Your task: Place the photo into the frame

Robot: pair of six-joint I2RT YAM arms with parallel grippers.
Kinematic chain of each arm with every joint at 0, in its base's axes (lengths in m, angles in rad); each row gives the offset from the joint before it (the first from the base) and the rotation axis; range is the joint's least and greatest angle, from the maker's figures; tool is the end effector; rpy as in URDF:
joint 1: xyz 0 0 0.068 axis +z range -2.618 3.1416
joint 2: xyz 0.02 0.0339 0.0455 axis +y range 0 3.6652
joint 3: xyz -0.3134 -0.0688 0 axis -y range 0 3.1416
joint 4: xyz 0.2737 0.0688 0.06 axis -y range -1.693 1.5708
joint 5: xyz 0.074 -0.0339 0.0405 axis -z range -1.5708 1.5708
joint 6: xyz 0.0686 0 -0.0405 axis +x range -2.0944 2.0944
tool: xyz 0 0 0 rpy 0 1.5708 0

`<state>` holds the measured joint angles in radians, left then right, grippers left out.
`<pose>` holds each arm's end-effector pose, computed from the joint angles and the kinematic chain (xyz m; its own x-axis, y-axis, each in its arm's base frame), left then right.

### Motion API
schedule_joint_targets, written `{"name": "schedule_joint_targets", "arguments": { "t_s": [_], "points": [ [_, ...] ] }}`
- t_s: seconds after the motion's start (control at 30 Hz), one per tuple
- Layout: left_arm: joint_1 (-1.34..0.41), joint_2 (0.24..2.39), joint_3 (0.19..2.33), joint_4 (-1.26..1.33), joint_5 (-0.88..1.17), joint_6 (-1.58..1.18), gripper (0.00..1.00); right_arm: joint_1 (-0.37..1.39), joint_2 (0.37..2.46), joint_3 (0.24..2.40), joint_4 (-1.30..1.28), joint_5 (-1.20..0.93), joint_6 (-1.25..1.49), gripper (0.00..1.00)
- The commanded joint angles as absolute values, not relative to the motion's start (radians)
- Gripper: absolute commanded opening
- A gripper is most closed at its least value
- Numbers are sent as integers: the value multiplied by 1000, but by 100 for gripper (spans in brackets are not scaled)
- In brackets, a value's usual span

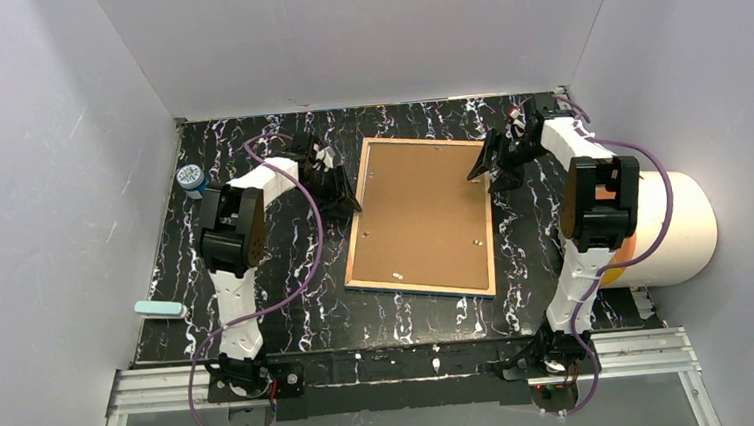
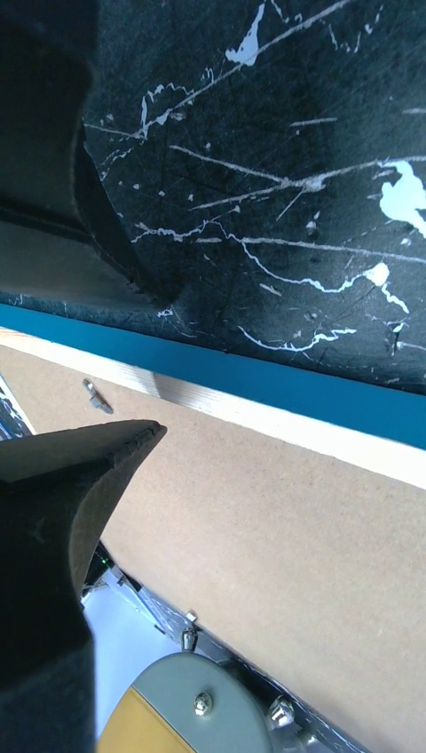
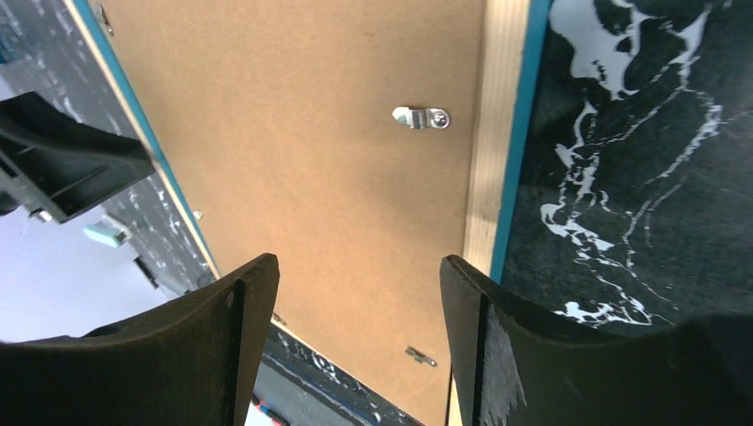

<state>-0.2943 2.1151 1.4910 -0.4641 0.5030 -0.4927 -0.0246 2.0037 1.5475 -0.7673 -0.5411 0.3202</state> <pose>0.4705 -0.1772 0.1516 -0.9684 -0.1395 -0.2069 0.0116 0.8031 -0.5957 0.4695 0.0238 0.2064 -0.9408 0.2930 -0.1706 0.1495 0.8101 0.5668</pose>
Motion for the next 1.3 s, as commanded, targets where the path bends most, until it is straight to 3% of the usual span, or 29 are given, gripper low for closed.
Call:
{"name": "schedule_joint_targets", "arguments": {
  "t_s": [0.0, 0.17, 0.37, 0.6, 0.93, 1.0, 1.13, 1.27],
  "points": [
    [-304, 2128, 1486, -535, 415, -451, 50, -16, 1972, 1601, -811, -404, 310, 75],
    [-305, 2130, 1492, -542, 411, -437, 56, -6, 1946, 1557, -799, -311, 310, 76],
    [-305, 2134, 1486, -550, 417, -433, 57, -1, 1948, 1469, -758, -363, 319, 74],
    [-303, 2121, 1467, -553, 412, -422, 50, 61, 1965, 1415, -692, -523, 320, 68],
    [-257, 1967, 1363, -596, 196, -436, 44, 217, 1969, 1393, -555, -613, 410, 67],
    [-241, 1916, 1308, -597, 182, -439, 45, 240, 1964, 1396, -544, -569, 436, 68],
    [-213, 1851, 1258, -611, 181, -418, 54, 245, 1922, 1441, -647, -191, 550, 72],
    [-163, 1830, 1265, -621, 204, -407, 64, 245, 1844, 1443, -596, -162, 546, 73]
  ]
}}
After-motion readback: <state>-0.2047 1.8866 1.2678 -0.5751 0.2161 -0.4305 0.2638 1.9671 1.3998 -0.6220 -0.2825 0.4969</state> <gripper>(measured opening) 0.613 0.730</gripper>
